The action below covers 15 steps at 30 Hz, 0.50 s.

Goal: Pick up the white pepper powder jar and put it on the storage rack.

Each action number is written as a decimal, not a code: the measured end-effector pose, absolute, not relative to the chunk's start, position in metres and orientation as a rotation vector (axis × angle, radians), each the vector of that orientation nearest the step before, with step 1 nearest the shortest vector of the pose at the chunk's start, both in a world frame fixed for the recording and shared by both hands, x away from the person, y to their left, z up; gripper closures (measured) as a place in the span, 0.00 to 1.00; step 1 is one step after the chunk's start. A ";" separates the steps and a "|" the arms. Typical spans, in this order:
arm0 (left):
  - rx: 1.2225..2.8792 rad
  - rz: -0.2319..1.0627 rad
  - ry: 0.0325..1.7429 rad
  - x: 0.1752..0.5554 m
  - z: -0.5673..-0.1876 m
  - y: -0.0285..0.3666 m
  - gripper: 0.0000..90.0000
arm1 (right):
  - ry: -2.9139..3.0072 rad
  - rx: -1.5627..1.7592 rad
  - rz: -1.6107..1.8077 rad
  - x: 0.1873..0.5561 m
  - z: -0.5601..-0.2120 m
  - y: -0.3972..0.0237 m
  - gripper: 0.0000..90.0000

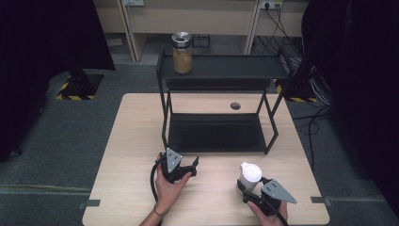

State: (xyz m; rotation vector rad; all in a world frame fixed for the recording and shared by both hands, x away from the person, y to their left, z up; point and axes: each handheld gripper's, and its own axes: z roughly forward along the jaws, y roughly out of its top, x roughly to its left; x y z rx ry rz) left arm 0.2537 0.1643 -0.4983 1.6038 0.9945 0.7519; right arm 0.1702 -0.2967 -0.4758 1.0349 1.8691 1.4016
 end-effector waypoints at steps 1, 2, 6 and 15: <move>1.603 0.751 0.995 0.254 -0.498 0.165 0.03 | 1.862 1.038 1.405 0.170 -0.475 -0.298 0.34; 1.600 0.748 0.997 0.254 -0.499 0.165 0.03 | 1.859 1.038 1.406 0.170 -0.475 -0.298 0.34; 1.598 0.749 0.996 0.254 -0.499 0.165 0.03 | 1.837 1.034 1.403 0.170 -0.471 -0.300 0.34; 1.597 0.748 0.999 0.254 -0.499 0.165 0.03 | 1.788 1.007 1.414 0.171 -0.459 -0.302 0.34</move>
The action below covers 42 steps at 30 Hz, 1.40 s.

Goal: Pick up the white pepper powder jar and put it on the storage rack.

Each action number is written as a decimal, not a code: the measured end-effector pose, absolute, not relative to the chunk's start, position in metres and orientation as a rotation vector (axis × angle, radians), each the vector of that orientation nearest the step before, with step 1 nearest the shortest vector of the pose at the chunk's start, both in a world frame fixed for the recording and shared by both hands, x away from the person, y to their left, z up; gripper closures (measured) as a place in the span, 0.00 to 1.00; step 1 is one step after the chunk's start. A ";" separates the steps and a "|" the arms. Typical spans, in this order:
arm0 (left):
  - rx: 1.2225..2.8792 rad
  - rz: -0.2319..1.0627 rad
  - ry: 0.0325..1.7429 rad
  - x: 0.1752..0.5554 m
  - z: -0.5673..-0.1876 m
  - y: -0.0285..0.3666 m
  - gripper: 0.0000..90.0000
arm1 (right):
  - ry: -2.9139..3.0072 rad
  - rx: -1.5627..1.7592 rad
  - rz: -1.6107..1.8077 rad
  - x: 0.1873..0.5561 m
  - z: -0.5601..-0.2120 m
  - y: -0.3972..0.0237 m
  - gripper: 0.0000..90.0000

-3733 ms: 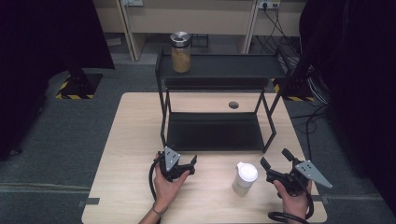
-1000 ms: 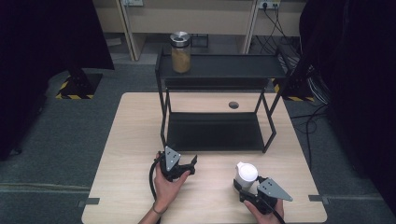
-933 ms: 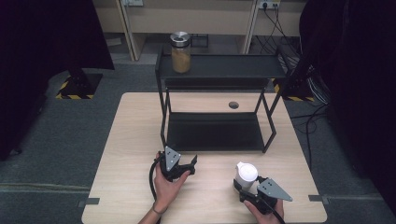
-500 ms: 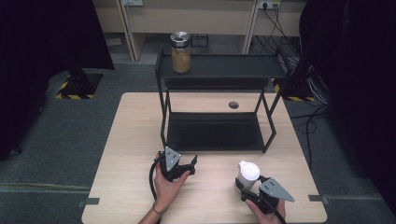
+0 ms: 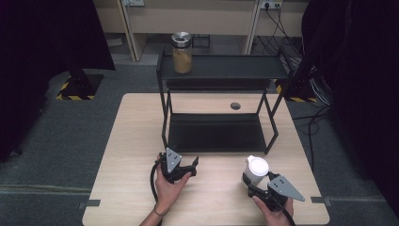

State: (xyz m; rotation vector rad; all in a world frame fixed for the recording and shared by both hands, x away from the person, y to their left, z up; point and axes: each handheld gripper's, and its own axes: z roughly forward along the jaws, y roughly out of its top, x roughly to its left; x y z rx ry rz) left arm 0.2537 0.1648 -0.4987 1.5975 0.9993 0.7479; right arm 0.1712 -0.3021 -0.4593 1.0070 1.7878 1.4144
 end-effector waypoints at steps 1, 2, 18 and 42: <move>1.598 0.749 0.998 0.254 -0.499 0.165 0.03 | 1.781 1.006 1.416 0.172 -0.457 -0.302 0.34; 1.597 0.750 0.997 0.253 -0.499 0.165 0.03 | 1.775 1.007 1.420 0.173 -0.455 -0.303 0.34; 1.600 0.746 0.995 0.253 -0.499 0.164 0.03 | 1.676 0.932 1.461 0.188 -0.421 -0.298 0.34; 1.601 0.749 0.992 0.253 -0.499 0.163 0.03 | 1.587 0.857 1.472 0.217 -0.376 -0.292 0.34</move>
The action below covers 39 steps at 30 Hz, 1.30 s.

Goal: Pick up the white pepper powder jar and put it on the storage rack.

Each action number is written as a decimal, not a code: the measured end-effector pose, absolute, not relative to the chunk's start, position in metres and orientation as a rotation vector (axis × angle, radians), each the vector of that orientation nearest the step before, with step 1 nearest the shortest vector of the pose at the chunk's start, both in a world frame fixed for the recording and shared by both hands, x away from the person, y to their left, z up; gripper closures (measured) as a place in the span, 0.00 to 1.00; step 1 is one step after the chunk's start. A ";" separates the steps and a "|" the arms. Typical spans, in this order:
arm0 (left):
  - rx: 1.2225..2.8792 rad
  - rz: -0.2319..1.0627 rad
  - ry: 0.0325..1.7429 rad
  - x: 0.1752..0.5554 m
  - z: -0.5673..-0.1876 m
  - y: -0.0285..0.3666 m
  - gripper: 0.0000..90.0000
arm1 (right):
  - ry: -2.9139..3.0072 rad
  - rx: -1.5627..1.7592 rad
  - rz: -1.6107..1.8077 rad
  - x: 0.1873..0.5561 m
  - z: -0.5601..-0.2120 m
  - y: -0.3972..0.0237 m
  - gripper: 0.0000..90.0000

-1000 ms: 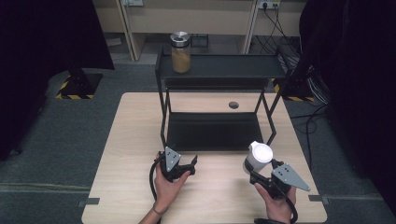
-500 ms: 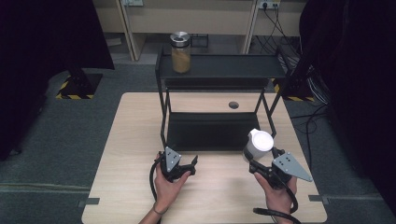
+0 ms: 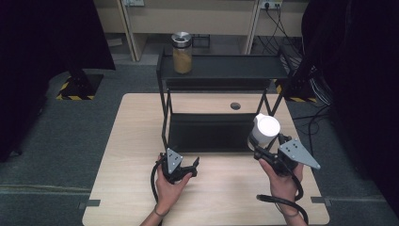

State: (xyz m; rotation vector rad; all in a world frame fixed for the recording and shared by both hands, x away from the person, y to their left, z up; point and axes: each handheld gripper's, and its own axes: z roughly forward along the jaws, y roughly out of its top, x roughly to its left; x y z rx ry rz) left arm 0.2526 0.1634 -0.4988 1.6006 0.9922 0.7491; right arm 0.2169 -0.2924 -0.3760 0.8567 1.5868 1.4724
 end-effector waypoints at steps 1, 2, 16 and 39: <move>1.601 0.749 0.992 0.253 -0.499 0.164 0.03 | 1.583 0.853 1.470 0.218 -0.373 -0.292 0.34; 1.601 0.749 0.992 0.253 -0.499 0.164 0.03 | 1.579 0.847 1.468 0.220 -0.371 -0.292 0.34; 1.600 0.753 0.988 0.252 -0.499 0.163 0.03 | 1.550 0.791 1.453 0.239 -0.334 -0.288 0.34; 1.609 0.753 0.984 0.251 -0.498 0.162 0.03 | 1.488 0.775 1.465 0.258 -0.286 -0.290 0.34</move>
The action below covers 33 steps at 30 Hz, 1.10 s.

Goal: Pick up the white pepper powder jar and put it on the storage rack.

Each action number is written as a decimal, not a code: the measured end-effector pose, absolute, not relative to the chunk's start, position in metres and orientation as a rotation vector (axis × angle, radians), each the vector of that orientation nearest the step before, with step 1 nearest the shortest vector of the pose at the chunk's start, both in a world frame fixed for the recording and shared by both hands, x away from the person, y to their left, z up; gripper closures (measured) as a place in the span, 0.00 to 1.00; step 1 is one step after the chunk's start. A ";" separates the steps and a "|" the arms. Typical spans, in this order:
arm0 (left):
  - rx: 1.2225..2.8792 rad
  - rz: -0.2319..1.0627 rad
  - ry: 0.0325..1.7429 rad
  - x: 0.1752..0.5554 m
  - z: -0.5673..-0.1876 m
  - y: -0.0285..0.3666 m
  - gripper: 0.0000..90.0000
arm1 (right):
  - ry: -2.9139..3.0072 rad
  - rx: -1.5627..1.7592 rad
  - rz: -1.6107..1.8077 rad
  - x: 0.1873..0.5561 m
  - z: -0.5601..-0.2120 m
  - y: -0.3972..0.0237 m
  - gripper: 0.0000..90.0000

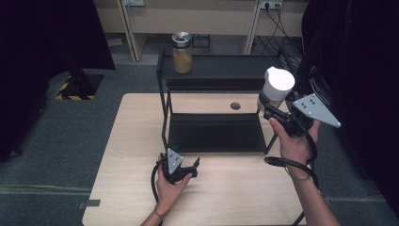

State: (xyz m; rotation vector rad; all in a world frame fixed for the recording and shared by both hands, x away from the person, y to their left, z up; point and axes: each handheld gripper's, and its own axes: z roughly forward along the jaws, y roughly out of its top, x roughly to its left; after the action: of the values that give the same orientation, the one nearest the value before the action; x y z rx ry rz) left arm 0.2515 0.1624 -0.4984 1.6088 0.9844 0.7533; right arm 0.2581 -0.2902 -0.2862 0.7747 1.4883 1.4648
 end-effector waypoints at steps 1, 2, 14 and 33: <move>1.608 0.754 0.984 0.251 -0.499 0.162 0.03 | 1.486 0.778 1.467 0.259 -0.285 -0.290 0.34; 1.609 0.754 0.983 0.251 -0.498 0.162 0.03 | 1.483 0.779 1.467 0.260 -0.284 -0.290 0.34; 1.609 0.752 0.982 0.251 -0.499 0.162 0.03 | 1.460 0.802 1.484 0.275 -0.270 -0.290 0.34; 1.610 0.752 0.978 0.251 -0.499 0.162 0.03 | 1.430 0.828 1.517 0.304 -0.248 -0.281 0.34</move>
State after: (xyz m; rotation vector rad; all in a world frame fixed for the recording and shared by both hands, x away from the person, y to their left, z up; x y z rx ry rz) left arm 0.2510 0.1622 -0.4987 1.6096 0.9778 0.7521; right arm 0.3042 -0.2814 -0.2479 0.8278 1.4300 1.5174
